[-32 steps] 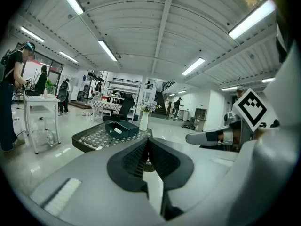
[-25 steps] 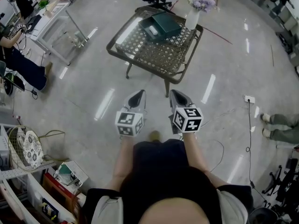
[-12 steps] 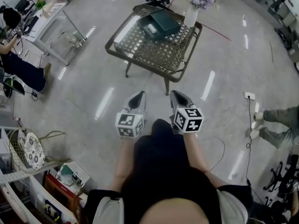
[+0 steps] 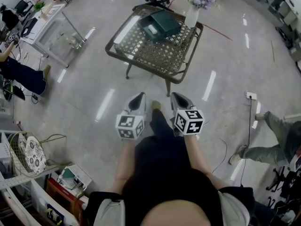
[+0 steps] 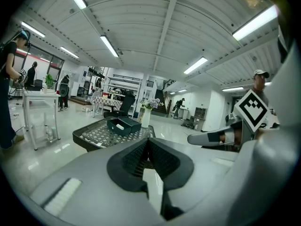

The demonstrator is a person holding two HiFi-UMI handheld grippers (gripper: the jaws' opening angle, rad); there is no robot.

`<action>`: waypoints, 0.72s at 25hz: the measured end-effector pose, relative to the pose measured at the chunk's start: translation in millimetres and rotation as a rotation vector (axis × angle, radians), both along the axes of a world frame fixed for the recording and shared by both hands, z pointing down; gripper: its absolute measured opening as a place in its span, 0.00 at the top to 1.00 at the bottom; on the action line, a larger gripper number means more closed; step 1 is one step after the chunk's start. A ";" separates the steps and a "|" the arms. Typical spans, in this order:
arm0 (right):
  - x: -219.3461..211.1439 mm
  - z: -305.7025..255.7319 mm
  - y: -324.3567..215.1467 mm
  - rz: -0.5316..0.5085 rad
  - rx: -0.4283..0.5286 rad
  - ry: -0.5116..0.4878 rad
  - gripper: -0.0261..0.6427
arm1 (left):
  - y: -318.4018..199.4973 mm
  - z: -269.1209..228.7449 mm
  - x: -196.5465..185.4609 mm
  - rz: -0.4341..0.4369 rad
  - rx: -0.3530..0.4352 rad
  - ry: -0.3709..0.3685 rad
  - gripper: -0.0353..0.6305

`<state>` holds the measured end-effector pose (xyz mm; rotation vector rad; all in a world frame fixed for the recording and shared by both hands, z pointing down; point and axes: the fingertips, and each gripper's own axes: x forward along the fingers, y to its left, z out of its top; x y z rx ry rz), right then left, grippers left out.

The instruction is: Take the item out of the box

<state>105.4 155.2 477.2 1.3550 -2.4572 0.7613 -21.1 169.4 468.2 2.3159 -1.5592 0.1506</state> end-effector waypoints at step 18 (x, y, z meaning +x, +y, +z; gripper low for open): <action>-19.5 0.7 -105.8 -0.005 -0.010 0.013 0.96 | -103.7 -0.2 -24.6 -0.018 -0.004 0.007 0.93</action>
